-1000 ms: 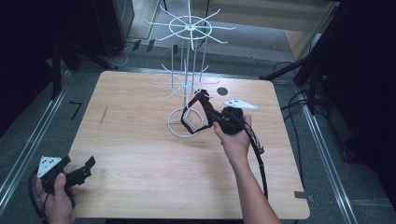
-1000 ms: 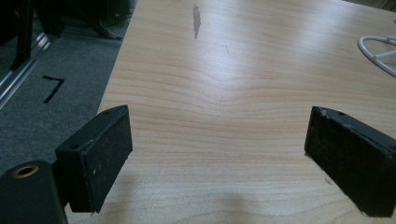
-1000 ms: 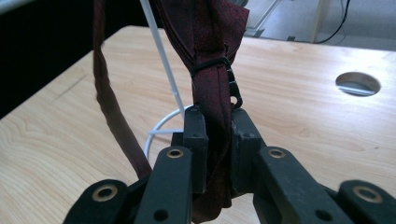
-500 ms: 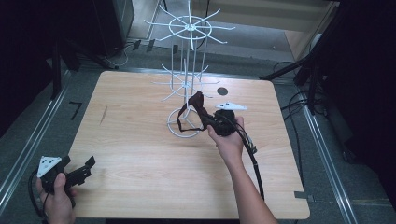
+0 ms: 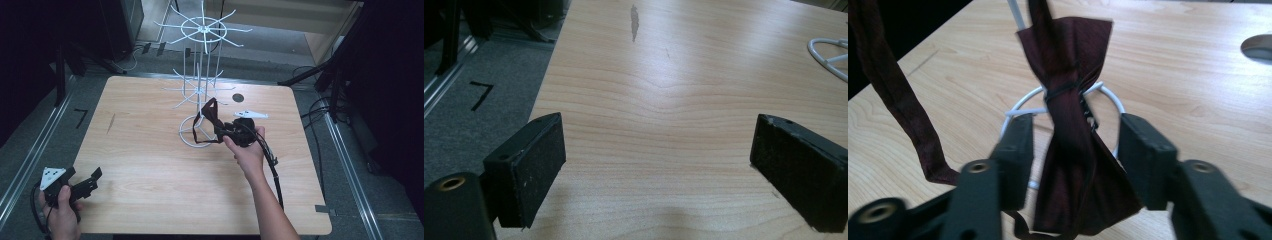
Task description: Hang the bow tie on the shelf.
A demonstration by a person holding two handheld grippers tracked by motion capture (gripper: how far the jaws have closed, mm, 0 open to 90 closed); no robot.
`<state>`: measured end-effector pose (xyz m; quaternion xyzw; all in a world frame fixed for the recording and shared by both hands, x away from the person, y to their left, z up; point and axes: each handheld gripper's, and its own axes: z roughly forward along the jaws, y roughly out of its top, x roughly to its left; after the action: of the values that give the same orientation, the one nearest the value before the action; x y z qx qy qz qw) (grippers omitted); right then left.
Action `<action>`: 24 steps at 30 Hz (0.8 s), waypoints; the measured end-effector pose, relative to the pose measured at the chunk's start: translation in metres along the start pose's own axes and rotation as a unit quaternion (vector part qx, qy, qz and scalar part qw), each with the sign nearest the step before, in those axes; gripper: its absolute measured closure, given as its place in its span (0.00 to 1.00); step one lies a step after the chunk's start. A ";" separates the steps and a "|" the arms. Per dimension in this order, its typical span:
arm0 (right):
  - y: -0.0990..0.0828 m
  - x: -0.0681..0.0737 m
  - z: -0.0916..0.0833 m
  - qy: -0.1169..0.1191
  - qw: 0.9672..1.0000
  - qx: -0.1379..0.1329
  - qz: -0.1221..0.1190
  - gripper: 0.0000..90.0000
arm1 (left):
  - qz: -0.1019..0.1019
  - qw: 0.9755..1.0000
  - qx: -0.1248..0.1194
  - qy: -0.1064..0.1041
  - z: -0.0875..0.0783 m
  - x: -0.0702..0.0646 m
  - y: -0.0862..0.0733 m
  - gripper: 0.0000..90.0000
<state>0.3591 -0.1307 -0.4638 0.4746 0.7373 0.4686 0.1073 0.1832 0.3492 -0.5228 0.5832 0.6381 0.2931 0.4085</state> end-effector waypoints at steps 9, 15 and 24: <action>0.001 0.000 -0.018 -0.019 1.000 -0.019 -0.017 0.30 | 0.000 1.000 0.000 -0.001 0.000 0.000 0.000 0.09; 0.000 -0.002 -0.030 -0.027 0.999 -0.031 -0.020 0.27 | 0.000 1.000 0.000 -0.001 0.000 0.000 0.000 0.09; -0.004 -0.007 -0.050 -0.036 0.998 -0.043 -0.022 0.25 | 0.001 1.000 0.001 0.000 0.000 0.000 0.000 0.09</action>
<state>0.3309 -0.1662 -0.4422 0.4695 0.7229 0.4796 0.1643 0.1832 0.3491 -0.5227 0.5839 0.6378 0.2931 0.4079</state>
